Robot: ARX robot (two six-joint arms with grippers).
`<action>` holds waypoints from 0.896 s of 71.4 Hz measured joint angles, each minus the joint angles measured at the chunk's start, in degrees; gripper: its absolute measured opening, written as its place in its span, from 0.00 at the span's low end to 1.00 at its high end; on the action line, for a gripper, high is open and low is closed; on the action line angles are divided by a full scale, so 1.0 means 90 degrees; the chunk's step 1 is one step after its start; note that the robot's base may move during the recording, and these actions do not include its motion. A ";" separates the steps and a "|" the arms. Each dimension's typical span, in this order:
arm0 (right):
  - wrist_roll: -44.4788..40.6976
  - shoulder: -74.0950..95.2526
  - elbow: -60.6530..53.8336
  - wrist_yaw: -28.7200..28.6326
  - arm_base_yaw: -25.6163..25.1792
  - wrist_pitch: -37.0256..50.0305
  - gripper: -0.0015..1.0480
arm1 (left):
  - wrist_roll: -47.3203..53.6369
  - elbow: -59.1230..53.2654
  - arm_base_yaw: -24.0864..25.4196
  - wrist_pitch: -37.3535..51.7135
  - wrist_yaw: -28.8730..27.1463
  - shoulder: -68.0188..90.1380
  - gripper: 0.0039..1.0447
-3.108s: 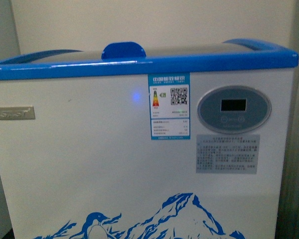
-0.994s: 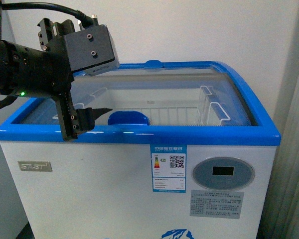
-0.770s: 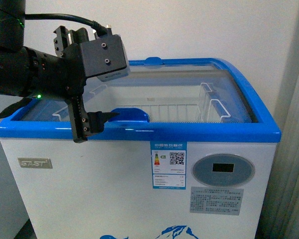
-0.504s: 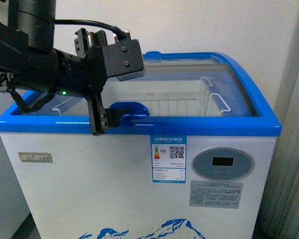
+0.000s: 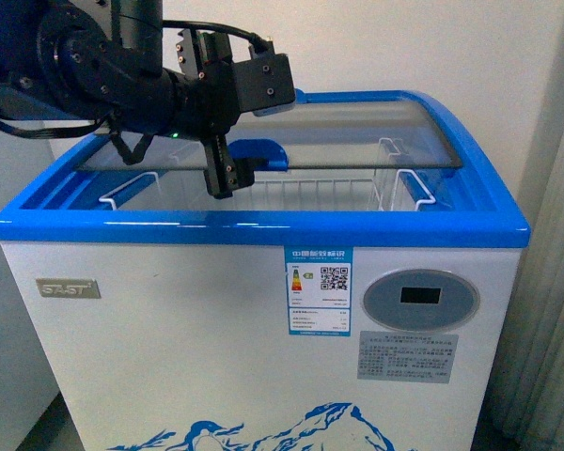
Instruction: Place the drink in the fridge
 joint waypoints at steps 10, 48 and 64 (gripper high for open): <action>0.0000 0.0000 0.0000 0.0010 0.0000 0.0000 0.34 | 0.0126 0.1654 0.0012 -0.0029 -0.0588 0.1052 0.92; 0.0000 0.0000 0.0000 0.0000 0.0000 0.0000 0.34 | -0.5051 -0.1729 0.0255 0.0226 -0.2973 -0.1015 0.92; 0.0000 0.0000 0.0000 0.0005 0.0000 0.0000 0.34 | -0.7822 -0.5251 0.0126 0.0136 -0.2110 -0.3779 0.92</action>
